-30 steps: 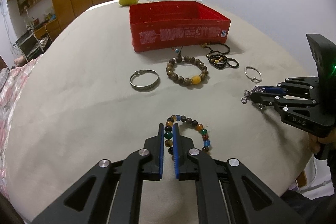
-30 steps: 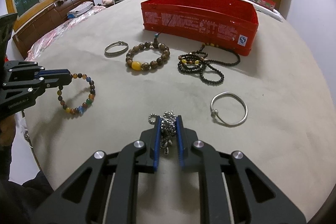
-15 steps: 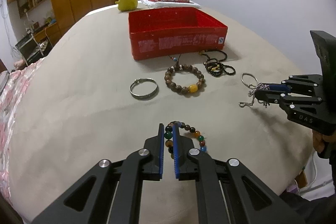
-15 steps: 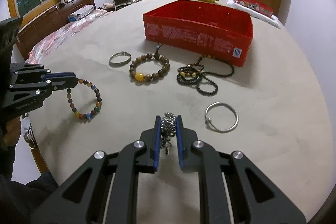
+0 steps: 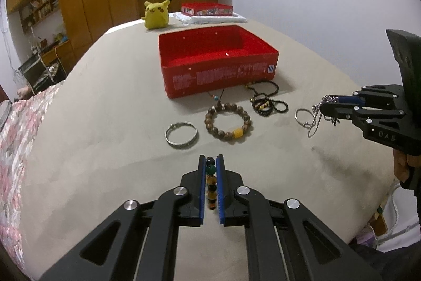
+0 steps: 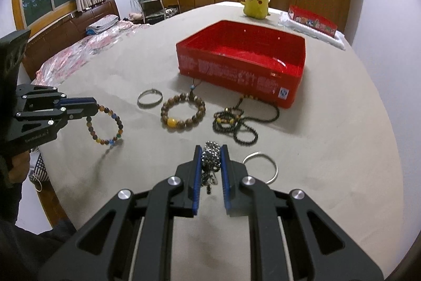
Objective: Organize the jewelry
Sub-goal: 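Carry the bead bracelet into the red tray with the left tool while the right tool drops the chain there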
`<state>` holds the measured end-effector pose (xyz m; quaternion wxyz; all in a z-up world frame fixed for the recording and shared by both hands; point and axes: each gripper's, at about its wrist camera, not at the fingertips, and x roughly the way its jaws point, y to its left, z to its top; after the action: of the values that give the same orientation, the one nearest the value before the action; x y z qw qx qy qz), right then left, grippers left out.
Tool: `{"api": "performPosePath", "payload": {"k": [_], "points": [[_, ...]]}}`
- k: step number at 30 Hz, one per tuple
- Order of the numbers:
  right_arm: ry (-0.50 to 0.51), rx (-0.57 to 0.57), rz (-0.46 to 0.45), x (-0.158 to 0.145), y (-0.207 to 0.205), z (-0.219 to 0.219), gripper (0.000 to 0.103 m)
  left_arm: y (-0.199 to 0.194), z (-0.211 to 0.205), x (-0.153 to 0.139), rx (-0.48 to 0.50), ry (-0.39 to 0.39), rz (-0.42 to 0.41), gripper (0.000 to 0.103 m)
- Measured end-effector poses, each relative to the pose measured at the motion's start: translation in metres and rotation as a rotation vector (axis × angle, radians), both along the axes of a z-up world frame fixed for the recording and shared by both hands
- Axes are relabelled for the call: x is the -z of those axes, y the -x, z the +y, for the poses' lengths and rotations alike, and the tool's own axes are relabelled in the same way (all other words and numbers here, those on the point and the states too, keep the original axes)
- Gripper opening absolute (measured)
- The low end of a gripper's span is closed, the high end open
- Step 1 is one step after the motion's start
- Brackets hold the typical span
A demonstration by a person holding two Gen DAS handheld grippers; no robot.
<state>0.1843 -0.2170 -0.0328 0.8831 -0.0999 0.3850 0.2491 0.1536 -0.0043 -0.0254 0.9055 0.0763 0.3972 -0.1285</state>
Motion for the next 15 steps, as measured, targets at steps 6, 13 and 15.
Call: {"api": "performPosePath", "payload": {"k": [6,13,15], "points": [[0.014,-0.014,-0.029,-0.013,-0.004,0.001,0.012,-0.006,-0.002,-0.01,0.01,-0.022,-0.024,0.007],[0.017,-0.038,-0.032,-0.022,-0.014,0.004,0.012,-0.015,-0.003,-0.021,0.023,-0.017,-0.031,0.007],[0.022,-0.044,-0.033,-0.024,-0.017,0.005,0.012,-0.019,-0.003,-0.025,0.025,-0.018,-0.036,0.007]]}}
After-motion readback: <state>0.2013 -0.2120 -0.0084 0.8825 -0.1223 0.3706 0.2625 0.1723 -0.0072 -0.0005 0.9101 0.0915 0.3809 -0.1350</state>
